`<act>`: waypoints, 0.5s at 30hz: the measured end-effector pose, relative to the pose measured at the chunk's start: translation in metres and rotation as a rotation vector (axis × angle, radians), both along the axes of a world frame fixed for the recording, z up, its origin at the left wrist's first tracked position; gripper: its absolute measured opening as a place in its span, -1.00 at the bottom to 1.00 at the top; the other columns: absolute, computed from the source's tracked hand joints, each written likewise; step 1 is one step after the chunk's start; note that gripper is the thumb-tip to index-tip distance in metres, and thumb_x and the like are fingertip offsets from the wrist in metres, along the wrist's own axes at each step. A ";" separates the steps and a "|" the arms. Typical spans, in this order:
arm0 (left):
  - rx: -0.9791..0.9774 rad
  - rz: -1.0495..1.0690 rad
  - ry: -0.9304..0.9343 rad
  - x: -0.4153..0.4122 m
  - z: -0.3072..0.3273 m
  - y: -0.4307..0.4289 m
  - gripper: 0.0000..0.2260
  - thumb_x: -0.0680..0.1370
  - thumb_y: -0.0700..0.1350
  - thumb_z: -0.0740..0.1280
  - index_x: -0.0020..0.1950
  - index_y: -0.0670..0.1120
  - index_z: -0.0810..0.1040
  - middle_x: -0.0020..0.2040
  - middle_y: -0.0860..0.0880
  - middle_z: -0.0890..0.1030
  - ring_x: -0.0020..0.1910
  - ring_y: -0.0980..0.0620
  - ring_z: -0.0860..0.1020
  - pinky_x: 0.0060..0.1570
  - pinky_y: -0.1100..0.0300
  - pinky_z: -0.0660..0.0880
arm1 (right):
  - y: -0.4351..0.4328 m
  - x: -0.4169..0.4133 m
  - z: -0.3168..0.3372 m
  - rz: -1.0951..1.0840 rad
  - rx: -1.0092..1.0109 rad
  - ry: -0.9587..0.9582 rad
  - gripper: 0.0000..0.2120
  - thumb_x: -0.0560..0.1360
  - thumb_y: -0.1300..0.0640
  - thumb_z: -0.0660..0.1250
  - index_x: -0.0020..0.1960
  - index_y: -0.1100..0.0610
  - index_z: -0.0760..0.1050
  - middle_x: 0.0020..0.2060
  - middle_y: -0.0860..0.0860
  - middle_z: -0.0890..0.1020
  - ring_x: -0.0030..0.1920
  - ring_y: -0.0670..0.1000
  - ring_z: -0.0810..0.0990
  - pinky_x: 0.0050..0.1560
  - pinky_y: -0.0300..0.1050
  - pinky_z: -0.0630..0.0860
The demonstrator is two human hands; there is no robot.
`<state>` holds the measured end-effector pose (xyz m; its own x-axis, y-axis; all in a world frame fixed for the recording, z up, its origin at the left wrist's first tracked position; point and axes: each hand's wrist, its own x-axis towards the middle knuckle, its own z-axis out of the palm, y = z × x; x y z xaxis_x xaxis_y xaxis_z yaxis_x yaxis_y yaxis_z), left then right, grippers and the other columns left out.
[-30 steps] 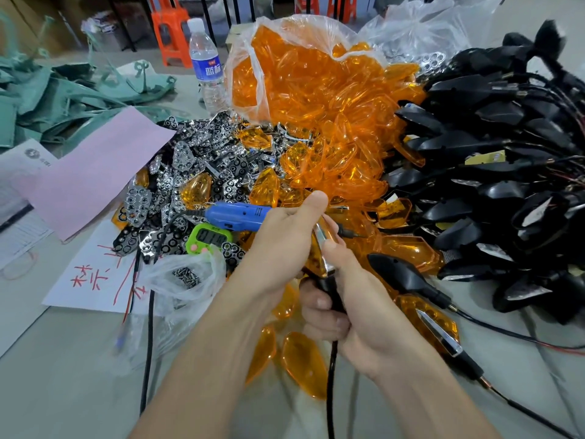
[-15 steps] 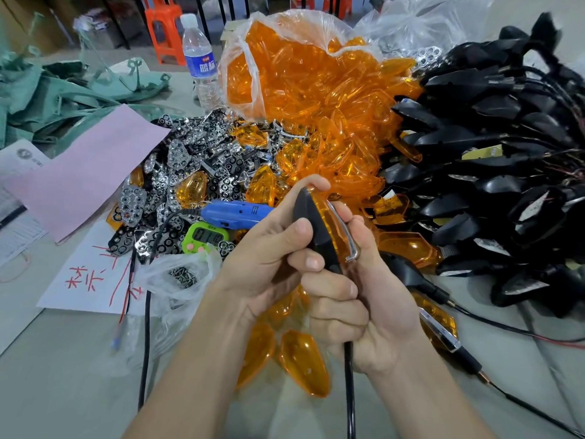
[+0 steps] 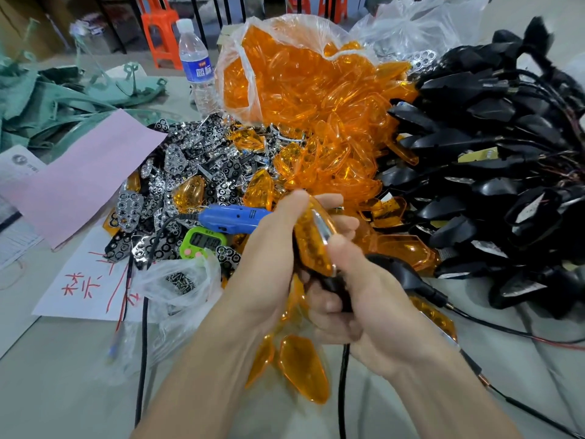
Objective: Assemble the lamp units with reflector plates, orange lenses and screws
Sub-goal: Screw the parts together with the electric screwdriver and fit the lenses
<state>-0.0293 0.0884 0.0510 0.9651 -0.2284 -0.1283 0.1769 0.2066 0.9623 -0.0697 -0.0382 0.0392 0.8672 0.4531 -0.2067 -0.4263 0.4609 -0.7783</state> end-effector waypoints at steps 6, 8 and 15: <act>-0.023 0.149 -0.119 -0.015 0.006 -0.011 -0.46 0.53 0.36 0.21 -0.30 -0.04 0.67 -0.16 -0.22 0.72 -0.11 -0.17 0.67 0.11 -0.17 0.62 | 0.017 -0.013 0.014 -0.287 -0.414 -0.540 -0.84 0.56 -0.18 0.25 -0.17 -0.29 0.53 -0.43 -0.29 0.52 -0.42 -0.24 0.52 -0.43 -0.44 0.37; -0.060 0.171 -0.150 -0.017 0.004 -0.009 -0.48 0.55 0.33 0.21 -0.31 -0.03 0.67 -0.18 -0.24 0.70 -0.12 -0.19 0.65 0.15 -0.27 0.58 | 0.017 -0.015 0.013 -0.285 -0.458 -0.580 -0.85 0.57 -0.20 0.25 -0.14 -0.27 0.53 -0.41 -0.31 0.53 -0.40 -0.24 0.54 -0.42 -0.43 0.38; -0.065 0.213 -0.139 -0.013 -0.010 -0.006 -0.48 0.56 0.30 0.21 -0.29 -0.07 0.68 -0.18 -0.25 0.71 -0.13 -0.21 0.69 0.01 -0.09 0.65 | 0.021 -0.014 0.003 -0.270 -0.589 -0.502 -0.71 0.54 -0.28 0.23 -0.06 -0.10 0.58 -0.39 -0.18 0.56 -0.39 -0.14 0.55 -0.41 -0.34 0.40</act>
<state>-0.0420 0.0828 0.0414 0.9996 -0.0211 0.0174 -0.0106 0.2870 0.9579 -0.0832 -0.0176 0.0427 0.9833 0.1539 0.0966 0.1048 -0.0460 -0.9934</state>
